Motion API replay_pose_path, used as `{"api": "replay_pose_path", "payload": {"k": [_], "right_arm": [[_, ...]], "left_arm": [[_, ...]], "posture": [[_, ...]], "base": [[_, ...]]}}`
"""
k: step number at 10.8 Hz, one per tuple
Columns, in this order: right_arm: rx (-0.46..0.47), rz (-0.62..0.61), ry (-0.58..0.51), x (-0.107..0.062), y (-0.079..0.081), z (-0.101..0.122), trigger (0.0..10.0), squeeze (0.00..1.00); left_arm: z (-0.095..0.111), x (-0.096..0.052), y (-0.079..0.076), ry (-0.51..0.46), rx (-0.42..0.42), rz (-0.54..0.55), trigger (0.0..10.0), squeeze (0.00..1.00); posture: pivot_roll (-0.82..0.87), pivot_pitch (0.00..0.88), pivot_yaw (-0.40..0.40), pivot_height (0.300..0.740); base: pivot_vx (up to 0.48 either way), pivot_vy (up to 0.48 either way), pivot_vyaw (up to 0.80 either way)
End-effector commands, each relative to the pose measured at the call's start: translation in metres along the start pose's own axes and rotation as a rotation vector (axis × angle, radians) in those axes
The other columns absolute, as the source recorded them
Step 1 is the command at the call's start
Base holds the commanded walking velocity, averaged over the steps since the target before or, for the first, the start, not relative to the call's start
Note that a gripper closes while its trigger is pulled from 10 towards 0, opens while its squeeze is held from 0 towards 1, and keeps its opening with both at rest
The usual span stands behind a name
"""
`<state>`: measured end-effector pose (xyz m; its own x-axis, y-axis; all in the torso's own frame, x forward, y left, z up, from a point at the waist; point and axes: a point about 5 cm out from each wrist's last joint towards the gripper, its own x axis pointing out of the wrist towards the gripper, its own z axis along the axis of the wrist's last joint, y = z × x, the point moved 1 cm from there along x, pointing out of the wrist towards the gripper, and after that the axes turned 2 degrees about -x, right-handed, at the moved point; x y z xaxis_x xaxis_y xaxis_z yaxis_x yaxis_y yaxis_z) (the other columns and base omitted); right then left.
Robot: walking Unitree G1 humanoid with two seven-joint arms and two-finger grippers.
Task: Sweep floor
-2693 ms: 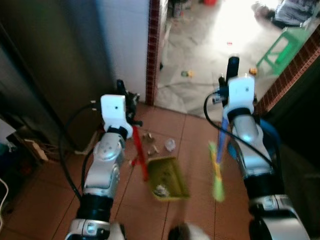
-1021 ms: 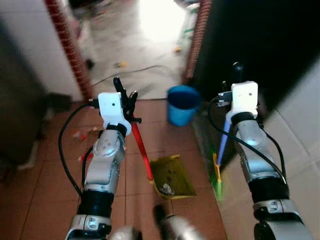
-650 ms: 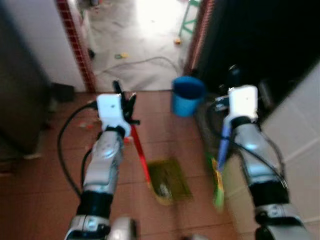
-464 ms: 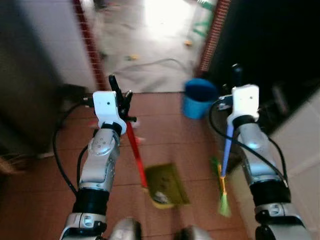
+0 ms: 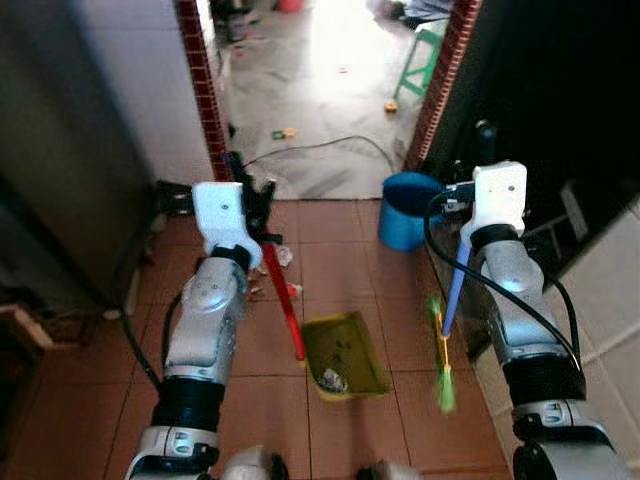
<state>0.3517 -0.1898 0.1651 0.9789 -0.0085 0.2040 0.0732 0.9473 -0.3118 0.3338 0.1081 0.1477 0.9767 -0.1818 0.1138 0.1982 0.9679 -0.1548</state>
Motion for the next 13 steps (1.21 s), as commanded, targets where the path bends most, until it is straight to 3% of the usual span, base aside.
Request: {"api": "replay_pose_path", "payload": {"k": [1,7,13], "right_arm": [[-0.005,-0.009,-0.060,0.006,-0.003,0.013,10.0,0.00],[0.006,-0.004,-0.060,0.005,0.000,0.012,10.0,0.00],[0.032,0.028,-0.069,0.009,0.016,0.016,10.0,0.00]], "left_arm": [[0.016,0.003,-0.001,-0.071,-0.001,-0.011,10.0,0.00],[0.012,0.000,0.000,-0.057,0.004,-0.005,10.0,0.00],[0.010,-0.003,-0.002,-0.044,0.010,0.000,10.0,0.00]], "posture": [[-0.01,0.000,-0.014,0.740],[0.00,0.008,-0.007,0.740],[0.03,0.031,-0.019,0.740]], "base": [[0.000,0.000,0.00],[0.000,0.000,0.00],[0.000,0.000,0.00]]}}
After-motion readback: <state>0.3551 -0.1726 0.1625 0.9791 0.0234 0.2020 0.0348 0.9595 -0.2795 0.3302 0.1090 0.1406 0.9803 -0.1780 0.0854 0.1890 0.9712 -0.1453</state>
